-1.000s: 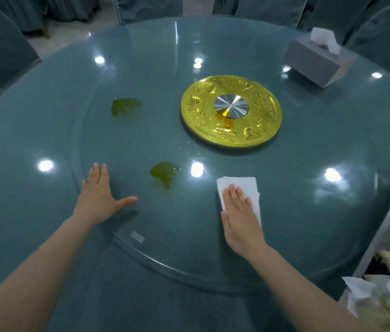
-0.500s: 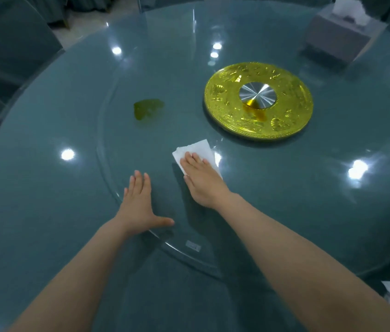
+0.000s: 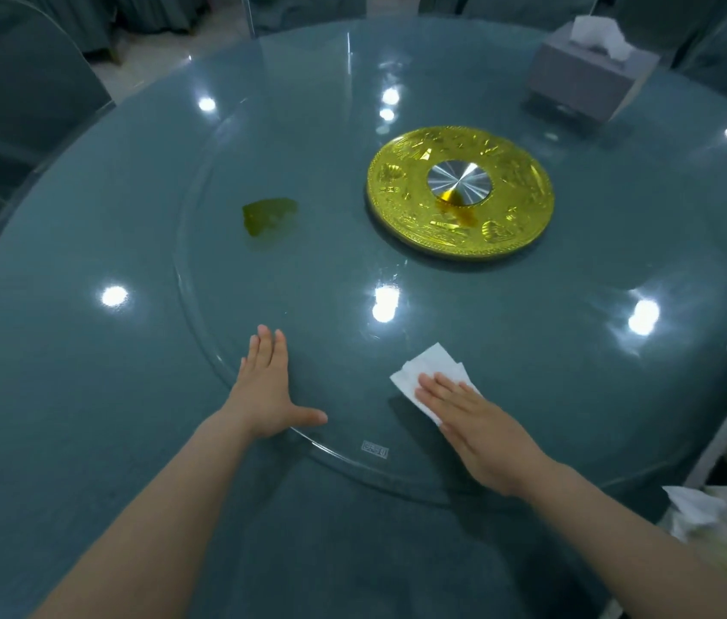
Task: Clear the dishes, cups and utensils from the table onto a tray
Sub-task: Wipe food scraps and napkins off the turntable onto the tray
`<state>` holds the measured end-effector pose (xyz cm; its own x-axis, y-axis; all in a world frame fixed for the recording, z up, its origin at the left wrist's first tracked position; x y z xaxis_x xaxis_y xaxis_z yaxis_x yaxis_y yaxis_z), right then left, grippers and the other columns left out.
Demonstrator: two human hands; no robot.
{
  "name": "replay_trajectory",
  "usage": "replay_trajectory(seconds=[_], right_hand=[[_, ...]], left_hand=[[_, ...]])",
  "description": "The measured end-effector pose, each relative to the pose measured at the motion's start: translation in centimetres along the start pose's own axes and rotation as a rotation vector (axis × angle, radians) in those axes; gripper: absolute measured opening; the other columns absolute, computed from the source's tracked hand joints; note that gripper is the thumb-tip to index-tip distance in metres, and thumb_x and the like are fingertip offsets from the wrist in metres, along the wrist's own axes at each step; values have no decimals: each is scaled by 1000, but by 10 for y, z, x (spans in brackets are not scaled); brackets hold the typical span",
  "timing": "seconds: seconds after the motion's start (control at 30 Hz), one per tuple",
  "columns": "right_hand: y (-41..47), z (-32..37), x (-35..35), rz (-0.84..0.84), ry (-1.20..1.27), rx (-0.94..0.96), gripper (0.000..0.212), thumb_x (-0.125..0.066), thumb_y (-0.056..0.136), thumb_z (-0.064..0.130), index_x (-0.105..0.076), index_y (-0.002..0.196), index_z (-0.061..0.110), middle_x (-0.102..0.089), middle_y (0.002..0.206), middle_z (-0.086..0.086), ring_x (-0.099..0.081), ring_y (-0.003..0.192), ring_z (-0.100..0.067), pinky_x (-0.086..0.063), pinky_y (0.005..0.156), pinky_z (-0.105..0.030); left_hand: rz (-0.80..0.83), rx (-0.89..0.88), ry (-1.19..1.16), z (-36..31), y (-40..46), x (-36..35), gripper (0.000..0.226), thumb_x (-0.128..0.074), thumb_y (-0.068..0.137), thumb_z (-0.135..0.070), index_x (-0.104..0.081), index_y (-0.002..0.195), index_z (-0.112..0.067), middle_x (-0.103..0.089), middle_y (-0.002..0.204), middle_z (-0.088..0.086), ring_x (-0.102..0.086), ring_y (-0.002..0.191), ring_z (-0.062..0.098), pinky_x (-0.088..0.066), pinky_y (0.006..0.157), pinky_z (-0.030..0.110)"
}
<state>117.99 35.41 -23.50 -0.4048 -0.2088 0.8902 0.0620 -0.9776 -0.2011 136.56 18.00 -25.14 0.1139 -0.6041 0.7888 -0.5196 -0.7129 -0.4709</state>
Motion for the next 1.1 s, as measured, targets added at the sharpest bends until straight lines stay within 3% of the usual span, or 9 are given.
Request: replay_trajectory(seconds=[0.1, 0.2, 0.3, 0.4, 0.5, 0.63, 0.83, 0.97, 1.1], right_hand=[[-2, -28, 8, -28, -92, -146, 50, -20, 104, 20, -5, 152, 18, 18, 151, 12, 13, 146, -9, 19, 110, -15], [1, -28, 22, -171, -62, -229, 49, -23, 104, 18, -12, 151, 13, 7, 154, 9, 12, 144, -7, 15, 113, -17], [-5, -28, 43, -400, 508, -354, 43, -35, 102, 11, -38, 144, 23, -30, 148, 16, -24, 139, 1, -18, 112, -14], [-12, -29, 52, -530, 1006, -440, 42, -40, 100, 10, -63, 113, 42, -68, 108, 26, -62, 100, 7, -49, 79, -11], [-23, -39, 58, -632, 1262, -520, 36, -43, 100, 11, -70, 96, 35, -75, 92, 10, -70, 84, -7, -56, 66, -19], [-44, -67, 57, -778, 1572, -653, 21, -46, 99, 11, -67, 97, 15, -76, 88, -3, -73, 80, -19, -59, 61, -30], [-56, -122, 94, -999, 1373, -709, 22, -43, 100, 10, -63, 106, 18, -74, 80, 9, -71, 71, -5, -58, 60, -22], [-45, -162, 131, -1123, 1033, -752, 36, -38, 97, 12, -61, 124, 19, -65, 117, -4, -61, 100, -13, -49, 86, -26], [-1, -177, 152, -882, 494, -736, 54, -30, 89, 28, -46, 140, 19, -53, 139, -7, -50, 123, -26, -39, 97, -31]], left_hand=[[2, -4, 0, -3, -3, -2, 136, -78, 66, -54, 22, 147, -8, 33, 153, 10, 28, 142, 23, 7, 117, 39], [-2, -1, 3, -4, -4, -2, 137, -78, 66, -54, 22, 147, -8, 33, 153, 10, 27, 142, 23, 6, 118, 40], [-2, 1, 9, -3, -3, -2, 137, -78, 65, -54, 22, 147, -8, 33, 152, 10, 27, 142, 23, 6, 118, 39], [-1, 2, 22, -1, -2, 1, 137, -78, 65, -55, 22, 147, -8, 33, 153, 10, 27, 142, 23, 6, 117, 39], [1, 0, 37, 3, -1, 5, 138, -78, 64, -56, 21, 147, -8, 32, 153, 10, 26, 142, 24, 5, 117, 40], [16, 4, 57, 5, 1, 10, 138, -78, 65, -56, 21, 147, -8, 31, 154, 10, 25, 143, 23, 4, 117, 40], [-38, 84, 44, 8, 3, 26, 107, -54, 81, -67, 2, 152, -11, 15, 160, 4, 5, 148, 19, -11, 119, 38], [-243, 116, 60, -12, 12, 44, 87, -47, 90, -57, -7, 152, -12, 0, 161, 3, -16, 146, 22, -27, 113, 41], [-319, -46, 75, -58, 47, 51, 90, -51, 90, -53, -2, 152, -10, 6, 161, 4, 1, 148, 17, -14, 118, 34]])
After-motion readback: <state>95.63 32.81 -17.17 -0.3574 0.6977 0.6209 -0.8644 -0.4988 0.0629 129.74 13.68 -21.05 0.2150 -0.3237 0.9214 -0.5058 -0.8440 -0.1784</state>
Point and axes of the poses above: each hand's wrist, its own y-axis towards the middle knuckle, its own x-axis out of the back of the hand, z = x × y, the point moved 9 cm from there along y, towards the middle knuckle
